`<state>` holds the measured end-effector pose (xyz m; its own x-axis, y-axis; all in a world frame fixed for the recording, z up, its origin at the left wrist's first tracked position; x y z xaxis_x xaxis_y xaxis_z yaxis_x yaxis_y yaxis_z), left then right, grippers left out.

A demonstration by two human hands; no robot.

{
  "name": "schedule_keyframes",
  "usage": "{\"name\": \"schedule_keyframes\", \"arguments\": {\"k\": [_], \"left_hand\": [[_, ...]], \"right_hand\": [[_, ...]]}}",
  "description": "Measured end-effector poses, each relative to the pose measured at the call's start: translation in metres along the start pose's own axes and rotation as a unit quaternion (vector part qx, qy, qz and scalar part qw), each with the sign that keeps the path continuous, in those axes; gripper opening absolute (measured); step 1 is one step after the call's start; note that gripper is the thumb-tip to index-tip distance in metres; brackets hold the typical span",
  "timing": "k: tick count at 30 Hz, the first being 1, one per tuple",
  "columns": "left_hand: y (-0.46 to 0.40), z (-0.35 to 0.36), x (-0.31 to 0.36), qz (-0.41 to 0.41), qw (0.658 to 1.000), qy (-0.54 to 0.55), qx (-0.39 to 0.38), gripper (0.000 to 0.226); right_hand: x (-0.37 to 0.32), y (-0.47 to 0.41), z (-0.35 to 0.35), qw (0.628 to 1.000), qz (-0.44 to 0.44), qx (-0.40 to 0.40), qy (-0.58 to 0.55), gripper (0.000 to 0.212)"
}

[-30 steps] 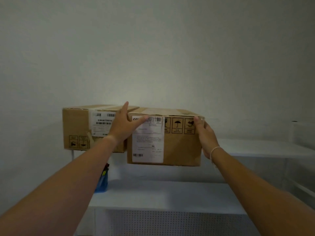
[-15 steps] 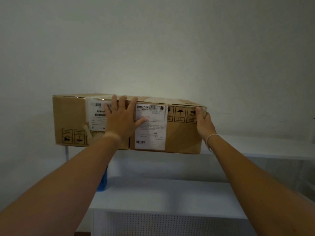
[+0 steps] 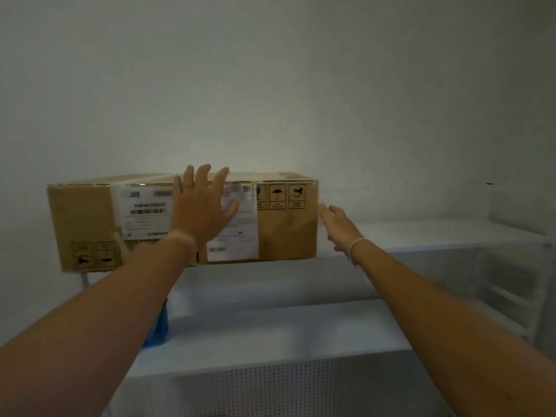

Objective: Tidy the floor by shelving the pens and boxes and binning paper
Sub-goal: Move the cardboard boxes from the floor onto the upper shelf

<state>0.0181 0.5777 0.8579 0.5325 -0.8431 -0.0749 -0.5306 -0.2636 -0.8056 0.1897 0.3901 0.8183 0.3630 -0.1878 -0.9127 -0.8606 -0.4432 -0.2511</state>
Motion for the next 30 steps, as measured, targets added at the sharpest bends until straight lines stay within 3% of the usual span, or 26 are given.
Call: {"name": "schedule_keyframes", "arguments": {"k": [4,12,17,21,30], "left_hand": [[0.003,-0.009,0.074,0.089,0.992,0.089,0.019,0.048],[0.083,0.001,0.270,0.205,0.938,0.266,-0.088,0.052],[0.159,-0.001,0.394,0.238,0.884,0.345,-0.207,0.050],[0.217,-0.010,0.477,0.283,0.832,0.389,-0.278,0.053],[0.343,-0.024,0.641,0.383,0.737,0.411,-0.376,0.052]], "right_hand": [[0.030,0.031,-0.058,0.999,0.007,0.041,0.022,0.071],[0.126,0.141,-0.220,0.976,0.086,0.167,0.107,0.064],[0.198,0.254,-0.325,0.949,0.169,0.240,0.115,0.053],[0.246,0.341,-0.388,0.914,0.235,0.310,0.115,0.065],[0.353,0.486,-0.472,0.846,0.341,0.398,0.098,0.062]]}}
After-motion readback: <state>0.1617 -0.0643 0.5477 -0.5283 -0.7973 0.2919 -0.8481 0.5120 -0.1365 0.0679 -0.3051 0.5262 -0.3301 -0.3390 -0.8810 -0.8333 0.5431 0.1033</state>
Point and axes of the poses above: each hand's wrist, its own y-axis away from the middle knuckle, its own z-axis out of the palm, x = y × z, the point moved 1 cm from there along -y, towards the middle knuckle, and after that the axes turned 2 degrees about -y, right-handed, at the moved point
